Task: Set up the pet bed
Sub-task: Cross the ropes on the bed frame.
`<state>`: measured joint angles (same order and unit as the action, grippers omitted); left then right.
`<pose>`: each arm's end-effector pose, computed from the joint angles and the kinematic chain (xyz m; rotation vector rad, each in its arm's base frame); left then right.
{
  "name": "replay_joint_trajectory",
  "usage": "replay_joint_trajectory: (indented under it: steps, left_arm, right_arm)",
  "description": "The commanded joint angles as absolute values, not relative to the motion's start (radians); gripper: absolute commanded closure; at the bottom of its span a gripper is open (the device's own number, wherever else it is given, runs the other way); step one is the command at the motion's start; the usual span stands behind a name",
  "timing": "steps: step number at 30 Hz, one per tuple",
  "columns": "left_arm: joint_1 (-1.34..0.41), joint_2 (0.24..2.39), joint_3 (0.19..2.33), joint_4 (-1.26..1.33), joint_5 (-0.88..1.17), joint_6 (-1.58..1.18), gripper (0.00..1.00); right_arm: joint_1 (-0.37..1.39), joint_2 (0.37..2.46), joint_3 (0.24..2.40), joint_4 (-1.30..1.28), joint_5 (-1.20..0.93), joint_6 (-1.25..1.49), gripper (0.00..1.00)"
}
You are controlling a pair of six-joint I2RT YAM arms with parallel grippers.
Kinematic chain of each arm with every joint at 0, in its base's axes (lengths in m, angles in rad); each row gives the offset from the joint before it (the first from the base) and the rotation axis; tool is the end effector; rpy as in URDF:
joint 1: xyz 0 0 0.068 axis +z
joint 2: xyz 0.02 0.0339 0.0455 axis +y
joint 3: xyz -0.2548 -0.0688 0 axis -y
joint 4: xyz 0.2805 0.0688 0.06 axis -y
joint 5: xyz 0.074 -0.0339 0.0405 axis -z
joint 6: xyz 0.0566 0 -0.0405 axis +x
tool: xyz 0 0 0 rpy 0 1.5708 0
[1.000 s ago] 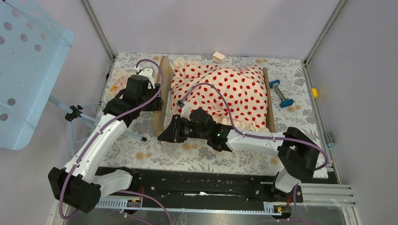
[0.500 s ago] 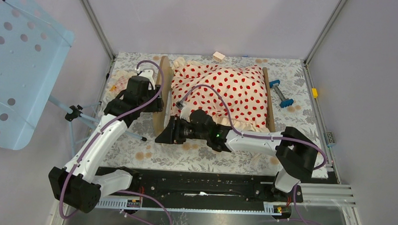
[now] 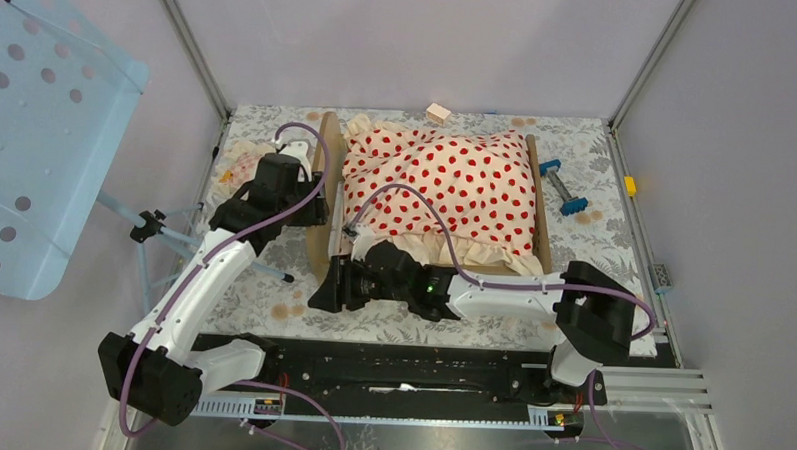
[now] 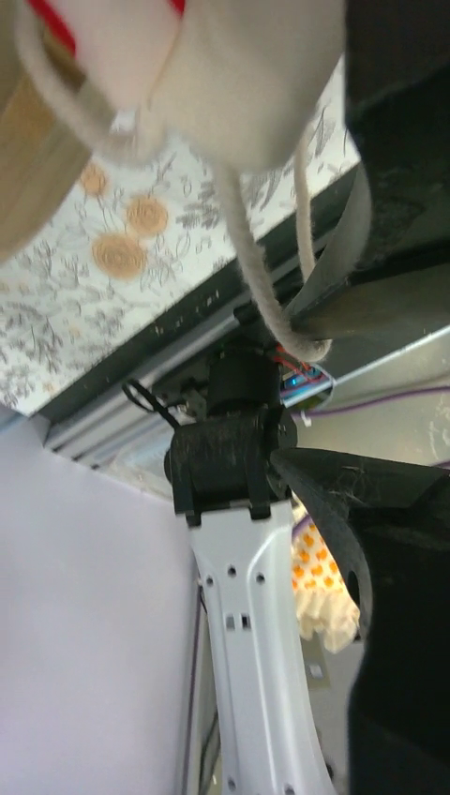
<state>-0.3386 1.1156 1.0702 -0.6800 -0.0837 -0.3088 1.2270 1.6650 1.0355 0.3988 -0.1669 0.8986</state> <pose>0.2737 -0.0914 0.3030 -0.0091 2.3047 -0.2382 0.1369 0.4103 0.2208 -0.4882 2.0815 1.5636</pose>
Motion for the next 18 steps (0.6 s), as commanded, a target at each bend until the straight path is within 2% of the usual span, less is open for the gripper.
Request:
replay_joint_trajectory:
  steps: [1, 8, 18]
  left_arm:
    - [-0.331, 1.116, 1.072, -0.631, -0.069, -0.318, 0.48]
    - [-0.331, 1.119, 1.065, -0.627, -0.062, -0.324, 0.48]
    - [-0.331, 1.122, 1.067, -0.62, -0.056, -0.328, 0.44]
  right_arm:
    - [1.242, 1.595, 1.04, 0.304, -0.005, 0.811, 0.46]
    - [1.245, 1.58, 1.001, 0.33, -0.014, 0.824, 0.44]
    - [1.261, 1.481, 0.918, 0.062, 0.26, 0.768, 0.39]
